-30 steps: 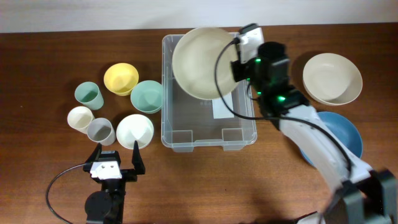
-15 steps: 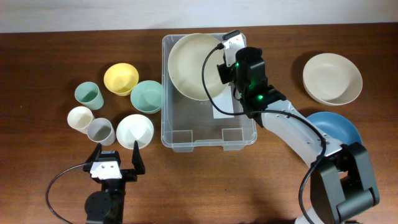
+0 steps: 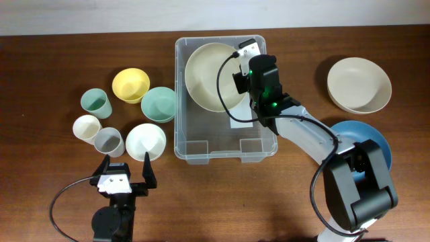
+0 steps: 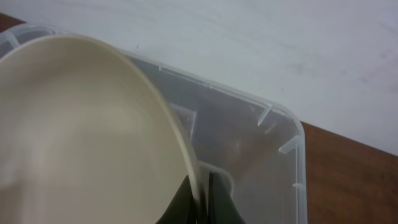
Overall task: Pack container
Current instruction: 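Lift the cream bowl and carry it left over the clear container, then lower the cream bowl into the container and open the right gripper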
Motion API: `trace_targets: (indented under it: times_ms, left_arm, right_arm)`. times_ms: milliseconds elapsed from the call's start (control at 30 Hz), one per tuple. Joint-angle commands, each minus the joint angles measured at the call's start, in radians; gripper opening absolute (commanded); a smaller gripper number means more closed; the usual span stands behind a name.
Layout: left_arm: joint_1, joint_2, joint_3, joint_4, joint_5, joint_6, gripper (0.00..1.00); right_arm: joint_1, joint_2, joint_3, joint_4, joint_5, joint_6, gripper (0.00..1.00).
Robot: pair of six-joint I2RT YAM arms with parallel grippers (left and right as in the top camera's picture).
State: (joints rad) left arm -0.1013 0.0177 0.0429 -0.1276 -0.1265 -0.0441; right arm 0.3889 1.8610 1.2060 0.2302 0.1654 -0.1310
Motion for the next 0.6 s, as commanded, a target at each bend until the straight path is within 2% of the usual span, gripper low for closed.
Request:
trace_targets:
  times_ms: [0, 500, 567]
  left_arm:
    - [0.006, 0.0, -0.01, 0.003, 0.011, 0.019, 1.0]
    - [0.006, 0.0, -0.01, 0.003, 0.011, 0.019, 0.99]
    - [0.006, 0.0, -0.01, 0.003, 0.011, 0.019, 1.0]
  right_arm:
    - [0.003, 0.011, 0.017, 0.021, 0.016, 0.008, 0.04]
    - [0.003, 0.089, 0.017, 0.025, 0.015, 0.011, 0.04]
    - [0.003, 0.091, 0.017, 0.032, 0.015, 0.011, 0.08]
